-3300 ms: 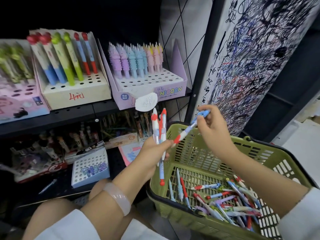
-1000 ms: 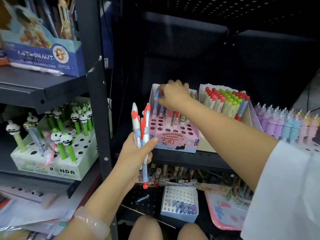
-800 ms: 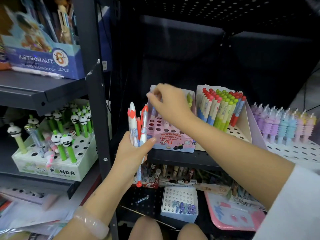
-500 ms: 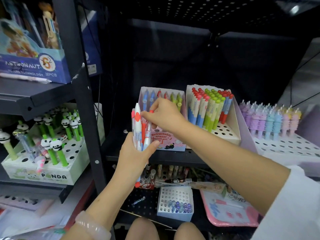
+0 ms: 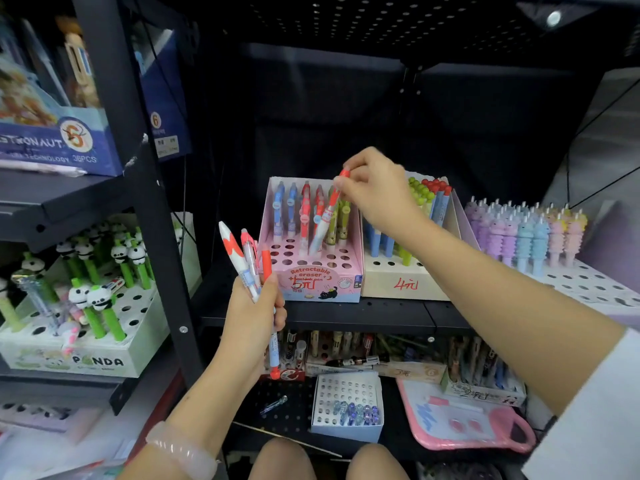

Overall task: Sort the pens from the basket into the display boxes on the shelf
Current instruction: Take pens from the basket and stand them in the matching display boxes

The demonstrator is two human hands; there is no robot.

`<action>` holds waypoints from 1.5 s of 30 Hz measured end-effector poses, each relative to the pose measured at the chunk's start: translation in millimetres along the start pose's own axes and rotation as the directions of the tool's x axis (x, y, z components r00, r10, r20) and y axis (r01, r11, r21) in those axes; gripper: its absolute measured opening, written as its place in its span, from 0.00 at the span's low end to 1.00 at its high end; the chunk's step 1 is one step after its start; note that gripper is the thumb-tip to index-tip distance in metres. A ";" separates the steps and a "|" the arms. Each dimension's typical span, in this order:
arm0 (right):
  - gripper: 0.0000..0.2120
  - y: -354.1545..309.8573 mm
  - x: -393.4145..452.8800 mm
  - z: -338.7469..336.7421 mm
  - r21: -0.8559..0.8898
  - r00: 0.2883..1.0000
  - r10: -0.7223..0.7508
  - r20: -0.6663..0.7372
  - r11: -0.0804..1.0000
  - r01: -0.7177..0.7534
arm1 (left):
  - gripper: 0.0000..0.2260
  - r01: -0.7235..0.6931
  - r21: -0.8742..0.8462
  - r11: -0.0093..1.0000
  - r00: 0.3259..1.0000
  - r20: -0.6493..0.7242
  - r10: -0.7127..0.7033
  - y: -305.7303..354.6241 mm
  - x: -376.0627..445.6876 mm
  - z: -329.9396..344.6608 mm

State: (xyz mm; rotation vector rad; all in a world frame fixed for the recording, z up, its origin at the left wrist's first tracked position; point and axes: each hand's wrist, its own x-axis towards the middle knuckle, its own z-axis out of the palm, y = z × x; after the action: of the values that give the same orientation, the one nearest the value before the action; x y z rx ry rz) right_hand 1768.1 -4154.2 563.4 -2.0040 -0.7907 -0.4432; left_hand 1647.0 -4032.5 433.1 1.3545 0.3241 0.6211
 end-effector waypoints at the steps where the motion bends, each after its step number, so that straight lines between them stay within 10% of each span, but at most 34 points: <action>1: 0.07 2.0 -1.9 3.3 -0.040 0.999 -0.021 0.038 0.999 0.022 | 0.05 0.011 -0.007 1.000 1.000 0.000 -0.011 -0.9 -0.1 -0.2; 19: 0.14 5.9 -40.9 32.1 -0.150 0.974 -0.225 0.012 0.963 0.224 | 0.06 -0.031 -0.016 0.999 0.997 0.069 0.032 4.7 -12.1 0.4; 25: 0.05 -4.5 -67.0 46.6 0.151 0.896 0.018 0.443 0.984 -0.094 | 0.07 -0.061 -0.060 0.996 0.994 0.088 0.066 10.3 -13.0 5.8; 34: 0.04 5.9 -52.6 12.6 0.362 0.943 0.245 0.225 0.878 -0.314 | 0.07 0.033 0.014 0.999 0.988 0.151 -0.034 3.6 -17.2 6.5; 37: 0.17 15.4 -64.4 -1.8 -0.039 0.998 -0.028 0.050 0.999 0.030 | 0.07 0.038 0.010 0.999 0.987 0.158 -0.039 4.0 -18.0 15.1; 40: 0.19 30.8 -77.1 -16.3 -0.457 0.825 -0.507 0.251 0.689 0.563 | 0.07 0.034 0.020 0.999 0.980 0.193 -0.038 5.1 -20.2 26.2; 45: 0.14 57.7 -85.7 -35.6 -0.542 0.716 -0.611 0.337 0.496 0.678 | 0.09 0.046 -0.016 0.999 0.956 0.291 -0.039 7.1 -27.1 53.4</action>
State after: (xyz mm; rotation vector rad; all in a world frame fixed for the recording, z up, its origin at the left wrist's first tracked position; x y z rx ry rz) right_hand 1744.9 -4237.2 496.2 -2.2800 -1.6649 -1.2018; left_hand 1653.5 -4090.7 447.3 1.3912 0.1070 0.3812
